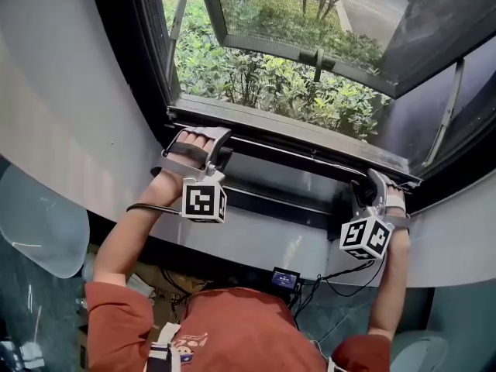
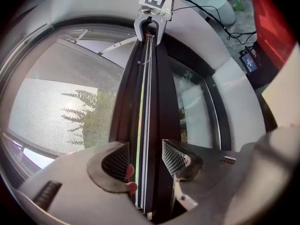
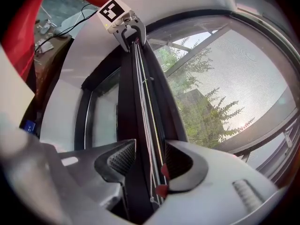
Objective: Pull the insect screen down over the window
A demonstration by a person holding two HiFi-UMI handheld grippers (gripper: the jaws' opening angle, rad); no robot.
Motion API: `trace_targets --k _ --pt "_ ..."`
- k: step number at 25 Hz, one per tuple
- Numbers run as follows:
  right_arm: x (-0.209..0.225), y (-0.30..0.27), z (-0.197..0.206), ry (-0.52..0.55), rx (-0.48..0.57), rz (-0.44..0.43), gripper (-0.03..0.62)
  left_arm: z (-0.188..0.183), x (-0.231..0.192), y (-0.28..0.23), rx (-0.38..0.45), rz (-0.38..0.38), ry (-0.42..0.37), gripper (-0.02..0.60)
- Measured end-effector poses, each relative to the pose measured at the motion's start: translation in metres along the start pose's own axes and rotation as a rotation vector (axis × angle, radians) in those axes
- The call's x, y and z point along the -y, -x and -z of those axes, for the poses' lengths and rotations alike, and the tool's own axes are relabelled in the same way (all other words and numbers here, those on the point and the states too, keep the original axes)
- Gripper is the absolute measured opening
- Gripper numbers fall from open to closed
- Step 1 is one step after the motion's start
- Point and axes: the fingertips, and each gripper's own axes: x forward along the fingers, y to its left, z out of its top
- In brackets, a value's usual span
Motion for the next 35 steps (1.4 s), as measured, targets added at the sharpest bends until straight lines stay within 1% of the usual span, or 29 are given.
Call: trace_targets --k 5,11,15,18,21,24,26,30,33,35 --pt "-0.007 -0.002 0.001 -0.028 0.012 0.0 0.201 0.0 0.007 -0.002 0.003 0.011 0.005 0.199" --pt "-0.016 -0.006 0.004 -0.015 -0.005 -0.016 0.201 0.002 0.016 -0.005 0.003 0.023 0.007 0.199" --pt "-0.021 -0.009 0.005 -0.007 -0.014 -0.017 0.206 0.002 0.021 -0.008 0.011 0.026 0.022 0.199" --pt "-0.02 -0.009 0.006 -0.011 -0.023 -0.017 0.206 0.002 0.019 -0.008 0.027 0.017 0.033 0.2" --pt "-0.019 -0.01 0.006 -0.047 -0.006 -0.02 0.206 0.0 0.018 -0.009 0.046 0.004 0.057 0.199" --pt "-0.017 -0.011 0.005 -0.093 0.016 -0.014 0.206 0.001 0.018 -0.009 0.021 0.016 0.043 0.199" --pt "-0.017 -0.01 0.006 -0.092 0.014 -0.008 0.206 0.0 0.02 -0.01 0.01 0.018 0.028 0.199" --pt "-0.018 -0.009 0.006 -0.076 -0.002 -0.001 0.206 0.0 0.02 -0.01 0.01 0.019 0.025 0.199" --pt "-0.017 -0.011 0.006 -0.072 -0.005 0.01 0.206 0.0 0.017 -0.015 0.014 0.001 0.036 0.199" --pt "-0.015 -0.013 0.005 -0.09 -0.002 0.004 0.204 0.001 0.017 -0.018 0.012 0.0 0.048 0.199"
